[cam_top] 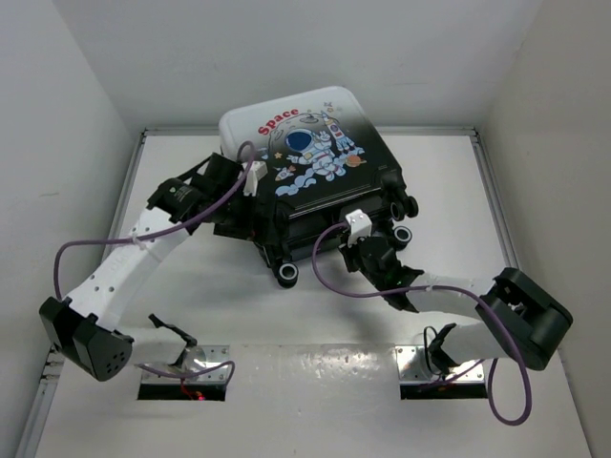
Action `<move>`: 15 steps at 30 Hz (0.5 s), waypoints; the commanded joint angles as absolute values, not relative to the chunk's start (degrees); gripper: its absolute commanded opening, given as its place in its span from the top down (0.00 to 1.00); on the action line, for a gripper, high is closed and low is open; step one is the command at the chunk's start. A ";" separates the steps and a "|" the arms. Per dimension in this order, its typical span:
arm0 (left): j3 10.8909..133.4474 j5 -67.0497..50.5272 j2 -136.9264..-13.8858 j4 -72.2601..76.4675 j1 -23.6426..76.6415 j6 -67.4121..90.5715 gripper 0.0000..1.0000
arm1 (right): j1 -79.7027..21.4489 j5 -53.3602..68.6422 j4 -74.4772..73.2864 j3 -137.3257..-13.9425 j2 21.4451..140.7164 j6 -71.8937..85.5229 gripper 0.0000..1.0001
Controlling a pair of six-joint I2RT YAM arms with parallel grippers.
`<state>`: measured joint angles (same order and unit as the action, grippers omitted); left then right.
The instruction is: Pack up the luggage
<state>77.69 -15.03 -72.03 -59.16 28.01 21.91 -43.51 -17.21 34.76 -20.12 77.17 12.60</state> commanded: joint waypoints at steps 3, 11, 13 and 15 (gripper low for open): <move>80.07 -4.23 -76.10 -59.33 32.33 28.47 0.00 | -44.56 -24.52 29.02 -24.52 76.03 13.10 1.00; 82.35 -0.26 -82.79 -59.33 34.80 32.34 0.00 | -46.14 -29.26 25.58 -26.89 77.34 8.98 1.00; 83.58 0.35 -83.93 -58.71 34.80 33.56 0.00 | -46.23 -31.02 26.01 -26.55 76.90 6.61 1.00; 85.50 0.35 -85.41 -58.19 34.80 34.18 0.00 | -46.32 -32.43 26.63 -26.37 76.82 5.80 1.00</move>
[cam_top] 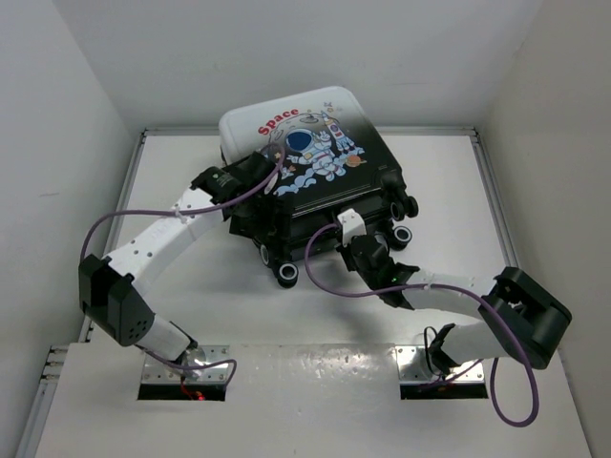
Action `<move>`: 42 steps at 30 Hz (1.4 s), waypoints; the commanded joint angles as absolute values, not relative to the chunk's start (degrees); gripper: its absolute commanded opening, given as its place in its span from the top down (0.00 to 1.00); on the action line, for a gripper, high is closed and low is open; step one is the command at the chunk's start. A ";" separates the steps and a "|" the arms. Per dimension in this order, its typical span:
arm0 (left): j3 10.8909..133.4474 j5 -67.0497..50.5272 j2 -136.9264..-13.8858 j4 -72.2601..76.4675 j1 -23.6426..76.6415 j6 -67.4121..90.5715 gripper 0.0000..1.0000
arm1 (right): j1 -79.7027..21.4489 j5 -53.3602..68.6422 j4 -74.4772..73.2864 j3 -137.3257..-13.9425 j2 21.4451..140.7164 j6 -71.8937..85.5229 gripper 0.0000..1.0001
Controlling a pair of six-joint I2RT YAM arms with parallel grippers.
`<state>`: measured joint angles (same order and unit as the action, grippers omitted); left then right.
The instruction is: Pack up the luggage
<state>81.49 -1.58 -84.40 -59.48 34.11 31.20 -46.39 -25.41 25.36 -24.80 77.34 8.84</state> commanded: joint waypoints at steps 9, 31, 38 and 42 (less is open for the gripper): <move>86.49 -0.79 -89.03 -58.44 37.09 35.24 0.19 | -46.32 -32.78 30.50 -22.50 75.59 2.73 1.00; 80.24 0.97 -94.04 -57.22 34.56 35.24 0.66 | -46.23 -28.30 46.65 -15.48 75.59 -10.72 1.00; 82.88 0.89 -95.71 -55.81 27.08 34.02 1.00 | -41.76 -27.42 49.31 -8.27 73.39 -14.68 1.00; 83.93 -0.26 -96.24 -55.28 22.86 32.09 1.00 | -36.75 -27.07 50.98 -6.42 72.51 -16.17 1.00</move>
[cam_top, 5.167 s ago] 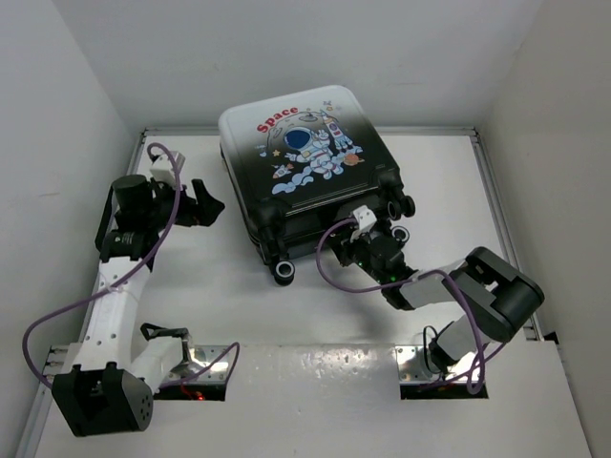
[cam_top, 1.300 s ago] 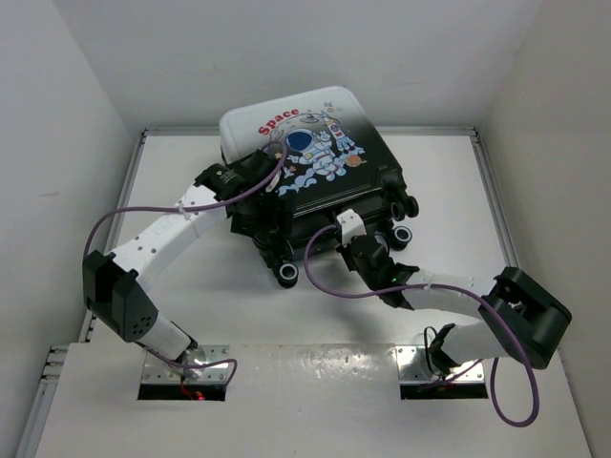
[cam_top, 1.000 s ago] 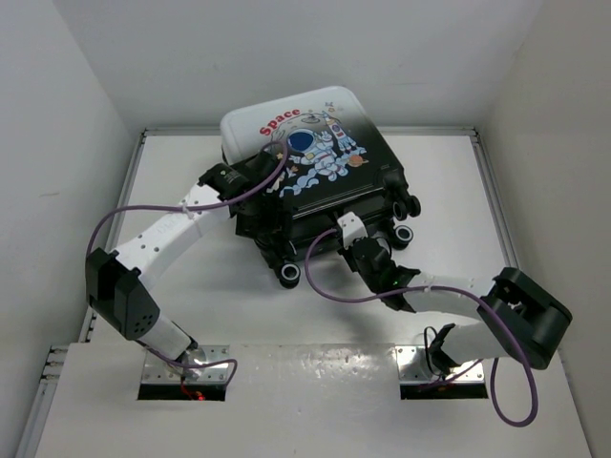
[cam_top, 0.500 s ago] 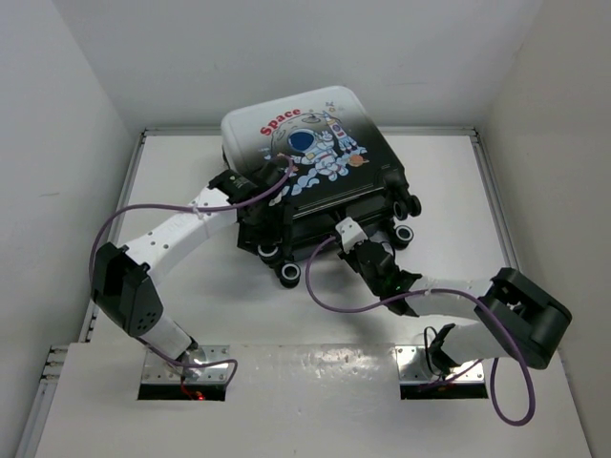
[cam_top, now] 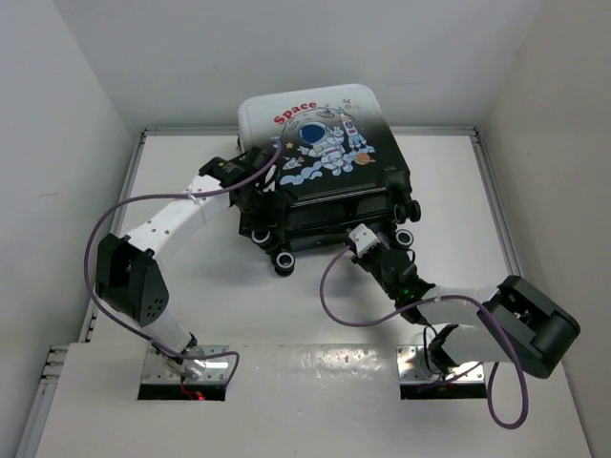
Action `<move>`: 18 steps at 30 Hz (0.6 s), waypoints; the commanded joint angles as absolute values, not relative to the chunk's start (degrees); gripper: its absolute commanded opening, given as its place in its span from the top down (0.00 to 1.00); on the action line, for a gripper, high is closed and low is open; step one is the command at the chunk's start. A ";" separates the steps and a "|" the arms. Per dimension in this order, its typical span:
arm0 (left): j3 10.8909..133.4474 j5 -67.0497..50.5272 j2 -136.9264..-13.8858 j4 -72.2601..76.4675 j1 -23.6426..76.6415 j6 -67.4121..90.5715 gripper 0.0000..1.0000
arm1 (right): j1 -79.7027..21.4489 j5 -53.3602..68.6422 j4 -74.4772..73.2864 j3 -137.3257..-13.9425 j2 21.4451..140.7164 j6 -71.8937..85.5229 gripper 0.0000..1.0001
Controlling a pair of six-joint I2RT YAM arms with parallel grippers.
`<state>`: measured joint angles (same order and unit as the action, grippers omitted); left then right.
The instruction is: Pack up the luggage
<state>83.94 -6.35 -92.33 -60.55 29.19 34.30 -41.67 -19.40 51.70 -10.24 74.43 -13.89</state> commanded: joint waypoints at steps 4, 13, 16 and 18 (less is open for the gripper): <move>85.17 -1.32 -97.46 -54.67 18.21 29.71 1.00 | -31.91 -26.28 53.08 -5.01 72.33 -17.05 1.00; 90.61 -5.88 -101.95 -51.60 8.88 26.99 1.00 | -20.67 -22.95 56.51 -3.34 72.51 -19.07 1.00; 92.63 -7.72 -103.27 -50.98 4.85 25.23 1.00 | -16.62 -22.24 57.22 -2.90 72.07 -19.16 1.00; 94.04 -9.40 -103.88 -50.98 3.26 23.91 1.00 | -12.86 -19.79 57.48 -2.55 71.72 -18.73 1.00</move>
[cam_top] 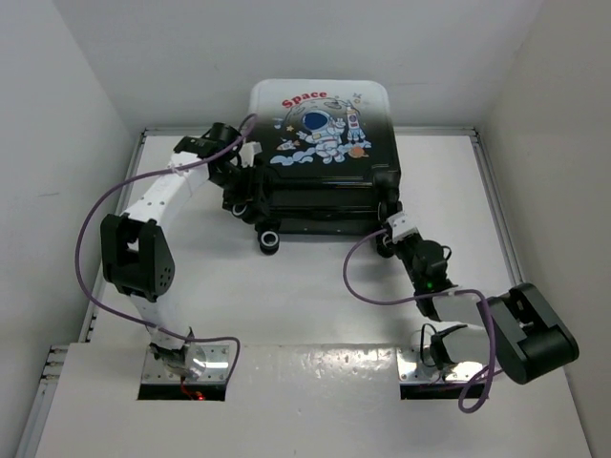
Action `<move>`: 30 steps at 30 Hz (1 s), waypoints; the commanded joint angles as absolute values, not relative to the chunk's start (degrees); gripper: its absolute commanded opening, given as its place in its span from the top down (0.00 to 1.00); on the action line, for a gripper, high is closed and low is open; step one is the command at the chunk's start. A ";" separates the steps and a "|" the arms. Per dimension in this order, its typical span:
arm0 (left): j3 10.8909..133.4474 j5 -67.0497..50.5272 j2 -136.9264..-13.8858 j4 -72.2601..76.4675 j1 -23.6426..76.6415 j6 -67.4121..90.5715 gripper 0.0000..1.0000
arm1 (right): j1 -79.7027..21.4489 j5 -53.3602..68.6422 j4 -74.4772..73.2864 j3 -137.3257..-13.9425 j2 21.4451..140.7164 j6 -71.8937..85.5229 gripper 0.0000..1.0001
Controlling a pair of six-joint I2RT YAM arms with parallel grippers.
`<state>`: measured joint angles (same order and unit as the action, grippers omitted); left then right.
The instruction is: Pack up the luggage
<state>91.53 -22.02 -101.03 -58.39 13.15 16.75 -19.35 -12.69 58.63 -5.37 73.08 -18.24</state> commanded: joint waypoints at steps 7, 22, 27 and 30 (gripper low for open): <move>95.10 -5.81 -107.66 -50.45 -0.61 19.60 1.00 | -4.14 -15.38 56.34 -8.94 75.74 -14.77 1.00; 106.51 3.43 -118.99 -49.92 -5.36 12.14 1.00 | 3.60 -11.70 60.12 -38.12 103.44 -8.80 1.00; 110.56 4.31 -122.69 -49.31 -5.89 9.23 1.00 | 4.04 -9.40 59.16 -49.01 113.11 -5.02 1.00; 113.46 4.31 -125.06 -49.31 -5.89 8.70 1.00 | 4.04 -8.97 57.92 -57.38 118.64 -2.82 1.00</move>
